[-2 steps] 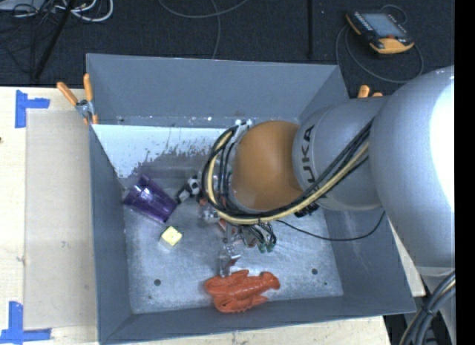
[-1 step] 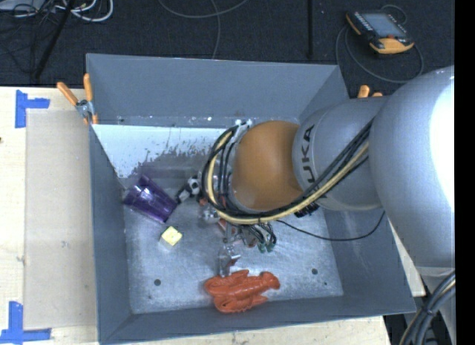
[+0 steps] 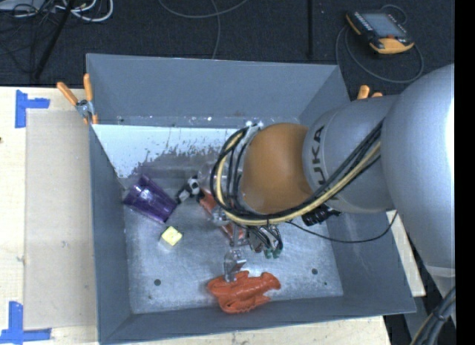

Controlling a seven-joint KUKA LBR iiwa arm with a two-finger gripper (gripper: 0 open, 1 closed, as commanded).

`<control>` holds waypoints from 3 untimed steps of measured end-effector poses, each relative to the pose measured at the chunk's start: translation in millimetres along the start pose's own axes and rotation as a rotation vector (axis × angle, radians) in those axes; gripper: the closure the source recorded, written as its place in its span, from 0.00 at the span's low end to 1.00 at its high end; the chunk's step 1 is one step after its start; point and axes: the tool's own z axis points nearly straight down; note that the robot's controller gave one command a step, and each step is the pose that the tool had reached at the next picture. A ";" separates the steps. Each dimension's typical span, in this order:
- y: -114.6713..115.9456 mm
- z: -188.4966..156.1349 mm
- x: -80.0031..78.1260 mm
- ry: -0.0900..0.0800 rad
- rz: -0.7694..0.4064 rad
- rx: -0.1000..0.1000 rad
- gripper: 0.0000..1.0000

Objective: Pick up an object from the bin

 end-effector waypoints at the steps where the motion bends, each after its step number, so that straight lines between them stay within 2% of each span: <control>1: -16.4 -15.8 22.5 -0.006 0.174 0.001 0.00; 2: -38.8 -13.3 37.8 -0.002 0.016 0.001 0.00; 3: -37.3 -2.4 49.9 -0.004 0.071 0.002 0.00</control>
Offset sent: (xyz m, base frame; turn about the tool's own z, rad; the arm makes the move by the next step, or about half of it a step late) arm -0.0403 -0.0652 0.0137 0.0697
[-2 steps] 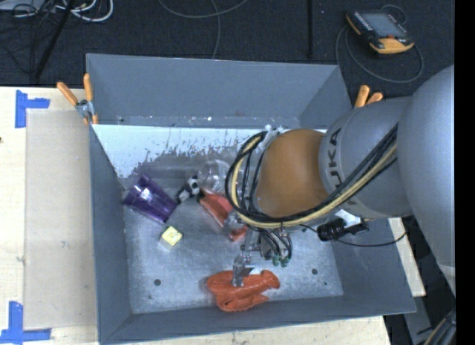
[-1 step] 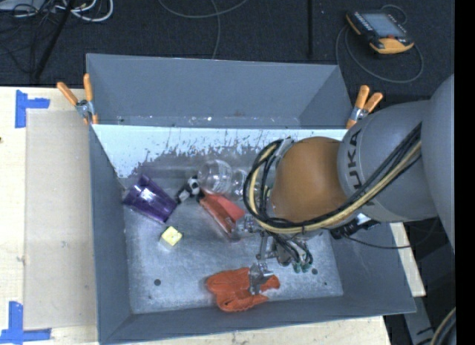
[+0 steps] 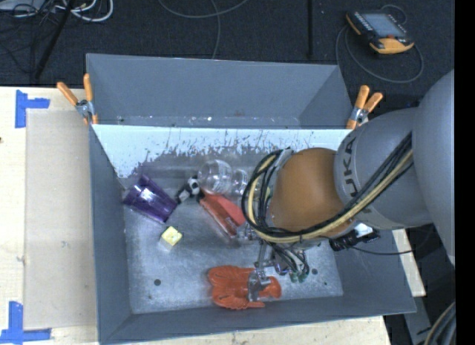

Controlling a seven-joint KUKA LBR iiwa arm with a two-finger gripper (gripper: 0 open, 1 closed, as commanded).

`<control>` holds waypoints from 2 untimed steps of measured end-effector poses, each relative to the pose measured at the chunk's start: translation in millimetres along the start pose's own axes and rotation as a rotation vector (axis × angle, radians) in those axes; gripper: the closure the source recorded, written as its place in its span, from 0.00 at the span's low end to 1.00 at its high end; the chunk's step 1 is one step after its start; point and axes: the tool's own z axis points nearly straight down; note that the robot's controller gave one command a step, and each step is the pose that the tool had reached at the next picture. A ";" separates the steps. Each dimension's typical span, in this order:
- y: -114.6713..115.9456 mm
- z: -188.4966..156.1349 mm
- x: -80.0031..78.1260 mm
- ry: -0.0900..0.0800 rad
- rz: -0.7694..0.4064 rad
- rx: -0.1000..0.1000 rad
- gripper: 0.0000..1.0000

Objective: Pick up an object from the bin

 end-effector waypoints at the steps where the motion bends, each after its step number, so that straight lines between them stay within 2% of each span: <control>1: 26.4 14.2 -0.3 -0.002 -0.187 0.001 1.00; 2: 26.4 14.2 -0.3 -0.002 -0.186 0.001 1.00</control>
Offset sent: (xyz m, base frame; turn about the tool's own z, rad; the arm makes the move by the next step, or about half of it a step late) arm 0.0000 0.0000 0.0000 0.0000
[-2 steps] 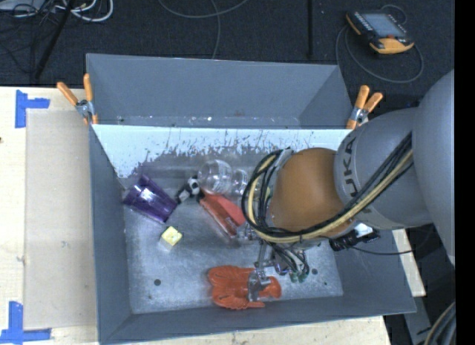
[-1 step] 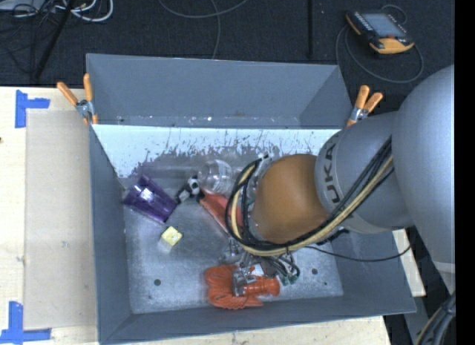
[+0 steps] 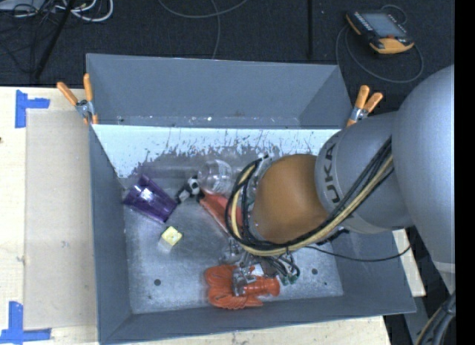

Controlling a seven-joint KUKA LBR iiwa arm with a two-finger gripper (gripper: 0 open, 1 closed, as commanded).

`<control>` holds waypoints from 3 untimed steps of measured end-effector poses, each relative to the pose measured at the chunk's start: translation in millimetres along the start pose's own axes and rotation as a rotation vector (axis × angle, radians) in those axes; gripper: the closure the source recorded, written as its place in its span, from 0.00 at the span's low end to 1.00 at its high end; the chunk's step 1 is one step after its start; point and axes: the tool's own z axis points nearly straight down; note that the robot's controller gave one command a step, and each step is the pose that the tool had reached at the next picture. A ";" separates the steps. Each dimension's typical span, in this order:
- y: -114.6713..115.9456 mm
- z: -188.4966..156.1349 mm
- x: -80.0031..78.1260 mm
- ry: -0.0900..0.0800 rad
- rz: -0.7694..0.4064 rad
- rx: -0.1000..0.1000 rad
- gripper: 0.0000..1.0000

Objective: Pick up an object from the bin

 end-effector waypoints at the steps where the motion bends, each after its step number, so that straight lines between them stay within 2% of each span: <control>1: 3.0 -173.2 -2.3 -0.007 -0.005 -0.001 1.00; 2: 2.9 -169.9 -0.9 0.000 -0.005 -0.002 1.00; 3: 24.5 -154.7 -11.5 0.001 0.066 -0.002 1.00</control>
Offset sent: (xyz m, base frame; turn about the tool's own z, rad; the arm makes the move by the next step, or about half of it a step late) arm 0.0000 0.0000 0.0000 0.0000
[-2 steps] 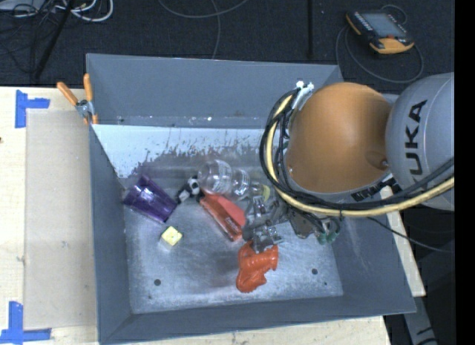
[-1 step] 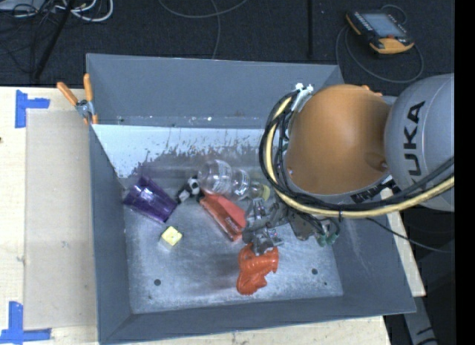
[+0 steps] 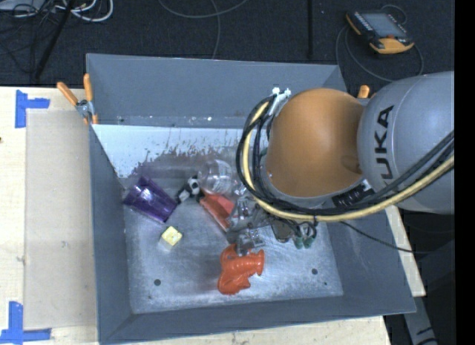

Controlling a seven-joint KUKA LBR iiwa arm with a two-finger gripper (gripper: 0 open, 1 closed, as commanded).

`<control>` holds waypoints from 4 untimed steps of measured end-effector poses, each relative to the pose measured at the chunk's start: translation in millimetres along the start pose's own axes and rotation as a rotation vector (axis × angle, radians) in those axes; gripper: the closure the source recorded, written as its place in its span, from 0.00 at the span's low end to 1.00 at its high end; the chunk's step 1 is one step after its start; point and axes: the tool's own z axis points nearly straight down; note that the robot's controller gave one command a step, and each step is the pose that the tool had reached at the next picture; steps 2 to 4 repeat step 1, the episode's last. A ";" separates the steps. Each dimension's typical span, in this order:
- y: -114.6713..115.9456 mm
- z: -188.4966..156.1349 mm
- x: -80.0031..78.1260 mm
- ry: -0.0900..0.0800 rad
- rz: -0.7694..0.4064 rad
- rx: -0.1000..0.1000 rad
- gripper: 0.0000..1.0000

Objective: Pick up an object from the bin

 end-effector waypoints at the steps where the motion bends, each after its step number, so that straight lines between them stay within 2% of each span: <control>1: 5.1 6.5 -4.3 -0.004 0.015 -0.001 1.00; 4: 5.1 6.5 -4.3 -0.004 0.015 -0.001 1.00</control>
Offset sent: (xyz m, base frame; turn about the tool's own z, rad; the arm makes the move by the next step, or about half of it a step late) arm 0.0371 -0.0642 -0.0259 -0.1981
